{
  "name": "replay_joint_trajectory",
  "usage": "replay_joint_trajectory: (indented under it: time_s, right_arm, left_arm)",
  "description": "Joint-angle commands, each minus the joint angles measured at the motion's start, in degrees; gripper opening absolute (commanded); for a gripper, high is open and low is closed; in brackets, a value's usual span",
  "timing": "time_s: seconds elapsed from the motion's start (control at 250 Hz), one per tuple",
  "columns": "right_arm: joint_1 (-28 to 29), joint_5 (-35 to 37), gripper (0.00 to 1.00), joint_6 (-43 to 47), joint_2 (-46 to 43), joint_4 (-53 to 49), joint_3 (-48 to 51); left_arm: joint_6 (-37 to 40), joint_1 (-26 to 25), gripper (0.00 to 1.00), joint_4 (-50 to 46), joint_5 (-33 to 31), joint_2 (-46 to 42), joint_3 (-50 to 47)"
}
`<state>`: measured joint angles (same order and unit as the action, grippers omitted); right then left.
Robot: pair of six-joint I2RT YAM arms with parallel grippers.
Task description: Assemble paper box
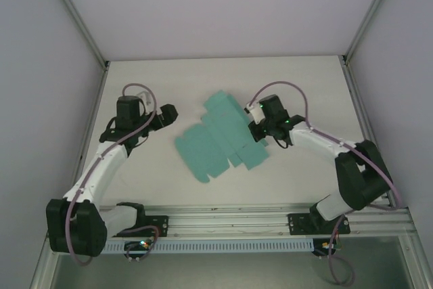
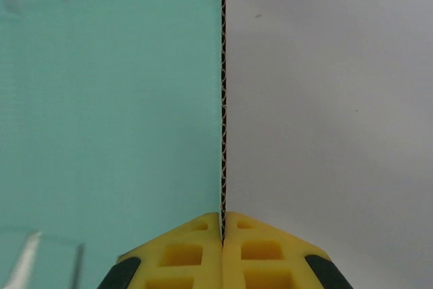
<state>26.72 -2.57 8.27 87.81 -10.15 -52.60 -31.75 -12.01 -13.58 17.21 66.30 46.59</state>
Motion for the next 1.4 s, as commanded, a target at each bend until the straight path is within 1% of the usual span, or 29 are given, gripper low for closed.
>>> replay_joint_trajectory:
  time_s: [0.0,0.048,0.132,0.216,0.272,0.351,0.455,0.523,0.583,0.599,0.707,1.01,1.078,1.166,1.306,1.398]
  right_arm:
    - [3.7,13.9,0.00,14.0,1.2,10.5,1.3]
    - [5.1,15.9,0.00,17.5,1.5,15.8,2.8]
    - [7.0,17.6,0.00,22.2,1.5,21.8,4.9]
    - [7.9,16.1,0.00,24.9,1.0,23.6,6.1]
    - [8.6,16.3,0.00,26.4,1.0,24.7,6.9]
    - [9.7,18.4,0.00,28.1,1.6,24.8,6.9]
    - [10.5,21.1,0.00,29.4,2.6,25.2,6.6]
    - [10.8,21.7,0.00,29.8,3.1,25.2,6.5]
    - [10.9,21.7,0.00,29.4,3.2,25.4,6.4]
    - [10.9,21.7,0.00,29.3,3.2,25.4,6.3]
    - [11.0,21.5,0.00,28.6,2.5,24.9,6.0]
    - [11.3,20.9,0.00,26.3,0.8,24.7,6.1]
    - [11.3,21.4,0.00,25.9,0.7,25.2,6.1]
    - [11.3,22.0,0.00,25.8,0.5,25.9,6.1]
    - [11.6,18.4,0.00,26.6,0.3,26.6,6.4]
    - [11.9,18.6,0.00,26.8,0.6,27.6,6.3]
  left_arm:
    - [-1.3,-3.2,1.00,7.5,7.6,4.8,2.0]
    - [-2.0,-4.0,1.00,9.9,10.5,7.6,3.5]
    - [-4.0,-5.7,1.00,14.4,14.7,12.5,6.2]
    - [-5.3,-7.1,1.00,16.3,18.4,17.2,10.1]
    - [-5.3,-7.9,1.00,16.2,19.9,19.7,12.9]
    - [-3.9,-9.2,1.00,14.1,18.9,21.4,16.4]
    - [0.6,-10.9,1.00,7.2,13.2,21.9,21.0]
    - [2.6,-11.6,1.00,3.8,10.9,22.3,23.2]
    - [3.4,-11.6,1.00,3.0,10.6,22.9,24.3]
    - [3.4,-13.1,1.00,2.8,10.7,23.1,24.5]
    - [3.1,-14.1,1.00,2.3,12.7,25.0,25.1]
    - [3.8,-16.8,0.86,2.5,16.6,29.4,25.0]
    - [4.0,-17.3,0.79,2.0,16.4,29.5,24.6]
    - [3.8,-17.9,0.75,2.2,17.0,29.3,23.3]
    - [1.9,-18.0,0.72,4.6,18.0,29.7,22.5]
    - [-0.7,-18.1,0.70,7.9,20.6,30.9,22.4]
